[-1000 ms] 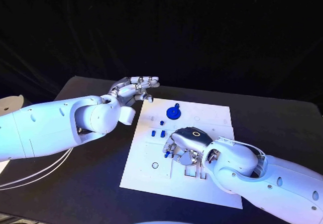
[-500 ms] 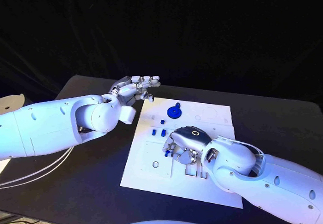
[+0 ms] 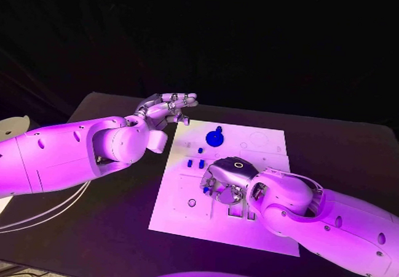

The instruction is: Assemble the parts on the task board

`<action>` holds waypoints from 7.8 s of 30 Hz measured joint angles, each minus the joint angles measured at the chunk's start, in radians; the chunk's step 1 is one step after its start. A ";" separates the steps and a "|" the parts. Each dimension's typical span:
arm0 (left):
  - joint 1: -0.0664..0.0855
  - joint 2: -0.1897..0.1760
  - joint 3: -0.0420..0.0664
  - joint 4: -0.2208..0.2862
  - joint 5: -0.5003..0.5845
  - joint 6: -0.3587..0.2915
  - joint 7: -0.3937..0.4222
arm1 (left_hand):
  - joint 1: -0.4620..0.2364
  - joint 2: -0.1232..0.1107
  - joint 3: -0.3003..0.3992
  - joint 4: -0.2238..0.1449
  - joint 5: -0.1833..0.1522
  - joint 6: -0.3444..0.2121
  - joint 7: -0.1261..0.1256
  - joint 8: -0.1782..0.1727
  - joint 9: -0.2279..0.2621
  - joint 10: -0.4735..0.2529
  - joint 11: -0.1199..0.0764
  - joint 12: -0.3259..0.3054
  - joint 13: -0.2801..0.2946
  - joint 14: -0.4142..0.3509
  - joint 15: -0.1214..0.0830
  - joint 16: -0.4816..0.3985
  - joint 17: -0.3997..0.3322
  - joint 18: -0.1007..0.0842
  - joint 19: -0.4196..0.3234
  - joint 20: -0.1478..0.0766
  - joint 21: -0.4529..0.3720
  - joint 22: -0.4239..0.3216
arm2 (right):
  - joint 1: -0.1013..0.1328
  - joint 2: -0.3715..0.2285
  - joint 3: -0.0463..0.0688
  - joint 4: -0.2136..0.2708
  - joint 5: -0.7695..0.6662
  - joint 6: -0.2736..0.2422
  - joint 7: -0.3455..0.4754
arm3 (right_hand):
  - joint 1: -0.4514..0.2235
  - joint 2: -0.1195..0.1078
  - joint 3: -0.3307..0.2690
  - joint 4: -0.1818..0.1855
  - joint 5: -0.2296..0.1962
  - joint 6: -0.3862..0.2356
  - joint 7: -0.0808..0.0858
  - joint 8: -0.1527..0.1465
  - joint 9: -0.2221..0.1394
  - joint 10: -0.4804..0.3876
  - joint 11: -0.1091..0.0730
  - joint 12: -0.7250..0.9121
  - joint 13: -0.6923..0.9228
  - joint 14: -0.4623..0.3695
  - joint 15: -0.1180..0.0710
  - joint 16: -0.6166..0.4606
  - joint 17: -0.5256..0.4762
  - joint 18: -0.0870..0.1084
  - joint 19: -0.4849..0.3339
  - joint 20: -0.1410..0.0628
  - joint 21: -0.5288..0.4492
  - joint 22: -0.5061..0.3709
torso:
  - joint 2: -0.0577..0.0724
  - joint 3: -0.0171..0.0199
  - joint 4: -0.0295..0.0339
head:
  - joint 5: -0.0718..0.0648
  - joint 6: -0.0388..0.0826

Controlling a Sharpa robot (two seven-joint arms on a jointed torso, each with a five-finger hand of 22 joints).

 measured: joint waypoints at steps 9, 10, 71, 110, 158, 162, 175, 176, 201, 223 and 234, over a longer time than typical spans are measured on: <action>0.000 -0.001 0.000 0.000 0.000 0.001 -0.001 | 0.000 0.000 0.000 0.000 0.000 0.000 0.000 0.000 0.000 0.000 0.000 0.000 0.000 0.000 0.000 0.000 0.000 0.000 0.000 0.000 0.000 0.000 | 0.001 0.003 -0.002 -0.009 0.004 -0.016 0.001 | -0.047 -0.026 -0.065 0.002 -0.002 -0.197 0.037 -0.009 -0.031 -0.218 0.019 0.000 -0.026 0.000 0.039 -0.101 -0.118 0.032 -0.088 0.041 -0.160 -0.220 | 0.000 0.0000 0.0006 | 0.000 0.001; 0.000 -0.001 0.000 0.000 0.000 0.001 -0.001 | 0.000 0.000 0.000 0.000 0.000 0.000 0.000 0.000 0.000 0.000 0.000 0.000 0.000 0.000 0.000 0.000 0.000 0.000 0.000 0.000 0.000 0.000 | 0.001 0.003 -0.002 -0.010 0.005 -0.020 0.002 | -0.047 -0.026 -0.072 0.001 -0.002 -0.206 0.035 -0.009 -0.031 -0.220 0.018 0.006 -0.022 0.000 0.039 -0.109 -0.127 0.032 -0.092 0.041 -0.171 -0.233 | 0.000 -0.0001 0.0007 | 0.000 0.001; -0.002 0.001 -0.004 -0.004 -0.009 0.020 -0.011 | 0.004 0.004 0.000 0.000 0.000 0.000 0.000 0.000 0.000 -0.004 0.004 0.004 0.000 -0.003 0.003 0.004 -0.001 0.000 0.000 0.000 0.000 -0.001 | 0.103 -0.245 0.011 0.078 0.029 0.035 -0.098 | 0.055 0.015 -0.265 0.082 -0.002 -0.109 -0.027 0.013 -0.024 -0.147 -0.007 0.069 -0.021 0.000 0.000 -0.118 -0.173 0.032 -0.030 0.009 -0.191 -0.227 | -0.003 -0.0022 -0.0062 | -0.036 0.036; -0.003 0.001 -0.004 -0.008 -0.011 0.026 -0.020 | 0.004 0.004 0.000 0.000 0.000 0.000 0.000 0.000 0.000 -0.007 0.000 0.008 0.000 -0.003 0.003 0.004 -0.002 0.000 0.000 0.000 0.000 0.000 | 0.104 -0.255 0.029 0.176 0.092 -0.100 -0.067 | 0.087 0.055 -0.123 0.053 -0.011 -0.013 -0.024 0.034 -0.005 -0.031 -0.009 0.054 -0.020 0.000 0.000 -0.057 -0.114 0.031 -0.001 -0.006 -0.132 -0.151 | -0.005 -0.0024 -0.0063 | -0.034 0.034; -0.004 0.008 -0.004 -0.006 -0.015 0.032 -0.023 | 0.004 0.004 0.000 0.000 0.000 0.000 0.000 0.000 0.000 -0.007 0.000 0.008 0.000 -0.003 0.003 0.004 -0.002 0.000 0.000 0.000 0.000 0.000 | -0.025 -0.005 -0.002 0.080 0.050 -0.036 -0.012 | 0.088 0.053 -0.100 0.040 -0.009 -0.022 -0.007 0.016 -0.006 -0.028 -0.005 0.034 -0.019 0.000 0.000 -0.054 -0.114 0.031 -0.001 -0.006 -0.132 -0.151 | -0.004 -0.0017 -0.0071 | -0.003 0.017; -0.004 0.008 -0.004 -0.006 -0.016 0.033 -0.024 | 0.004 0.004 0.000 0.000 0.000 0.000 0.000 0.000 0.000 -0.007 0.000 0.008 0.000 -0.003 0.003 0.004 -0.002 0.000 0.000 0.000 0.000 0.000 | -0.026 0.002 -0.002 0.080 0.033 -0.021 -0.023 | 0.089 0.051 -0.100 0.040 -0.009 -0.022 -0.007 0.016 -0.006 -0.028 -0.005 0.034 -0.019 0.000 0.000 -0.054 -0.115 0.031 -0.001 -0.006 -0.132 -0.151 | -0.004 -0.0019 -0.0069 | -0.005 0.017; -0.004 0.009 -0.004 -0.006 -0.016 0.034 -0.025 | 0.004 0.004 0.000 0.000 0.000 0.000 0.000 0.000 0.000 -0.007 0.000 0.008 0.000 -0.003 0.003 0.004 -0.002 0.000 0.000 0.000 0.000 0.000 | -0.022 0.039 -0.016 0.072 -0.004 0.013 -0.044 | 0.028 0.004 -0.111 0.055 -0.005 -0.083 0.007 -0.009 -0.017 -0.101 0.015 -0.001 -0.022 0.000 0.018 -0.063 -0.137 0.031 -0.022 0.015 -0.157 -0.195 | -0.005 -0.0030 -0.0058 | -0.007 0.017; -0.004 0.009 -0.004 -0.006 -0.016 0.034 -0.025 | 0.004 0.004 0.000 0.000 0.000 0.000 0.000 0.000 0.000 -0.007 0.000 0.008 0.000 -0.003 0.003 0.004 -0.002 0.000 0.000 0.000 0.000 0.000 | -0.023 0.039 -0.017 0.070 -0.005 0.014 -0.046 | 0.023 -0.001 -0.114 0.057 -0.005 -0.095 0.010 -0.008 -0.021 -0.129 0.017 -0.004 -0.027 0.000 0.021 -0.073 -0.149 0.032 -0.027 0.020 -0.168 -0.210 | -0.005 -0.0032 -0.0058 | -0.007 0.017; -0.004 0.006 -0.004 -0.007 -0.016 0.046 -0.037 | 0.000 0.008 0.003 -0.003 0.000 0.000 0.000 0.000 0.000 -0.011 0.004 0.008 0.000 -0.003 0.003 0.004 -0.009 0.000 0.000 0.000 -0.004 -0.002 | -0.011 -0.139 0.008 0.175 0.053 -0.138 -0.044 | 0.022 0.006 -0.276 0.053 0.017 -0.176 0.019 -0.006 -0.024 -0.212 0.033 0.074 -0.012 -0.002 0.036 -0.091 -0.201 0.032 -0.041 0.041 -0.199 -0.250 | -0.005 -0.0020 -0.0069 | -0.019 0.025; -0.004 -0.006 -0.009 -0.003 -0.020 0.051 -0.043 | 0.000 0.008 0.003 -0.003 0.000 0.000 0.000 0.000 0.000 -0.011 0.004 0.008 -0.001 -0.003 0.003 0.004 -0.011 0.000 0.000 0.000 -0.004 -0.001 | -0.004 -0.480 -0.004 0.333 0.307 -0.147 -0.325 | -0.183 0.022 -0.535 0.205 0.225 -0.126 -0.036 0.129 0.021 0.142 -0.057 0.969 0.915 -0.001 -0.044 0.151 0.044 -0.008 0.058 -0.040 0.050 0.091 | -0.022 -0.0117 -0.0454 | -0.065 0.041; -0.005 -0.004 -0.011 -0.006 -0.021 0.053 -0.044 | 0.000 0.008 0.003 -0.003 0.000 0.000 0.000 0.000 0.000 -0.015 0.000 0.008 -0.001 -0.003 0.003 0.004 -0.011 0.000 0.000 0.000 -0.004 -0.001 | -0.021 -0.472 -0.005 0.328 0.249 -0.122 -0.386 | -0.173 0.043 -0.578 0.205 0.233 -0.133 -0.035 0.164 0.039 0.138 -0.054 1.011 0.984 -0.001 -0.044 0.165 0.044 -0.008 0.058 -0.040 0.068 0.115 | -0.023 -0.0134 -0.0464 | -0.073 0.036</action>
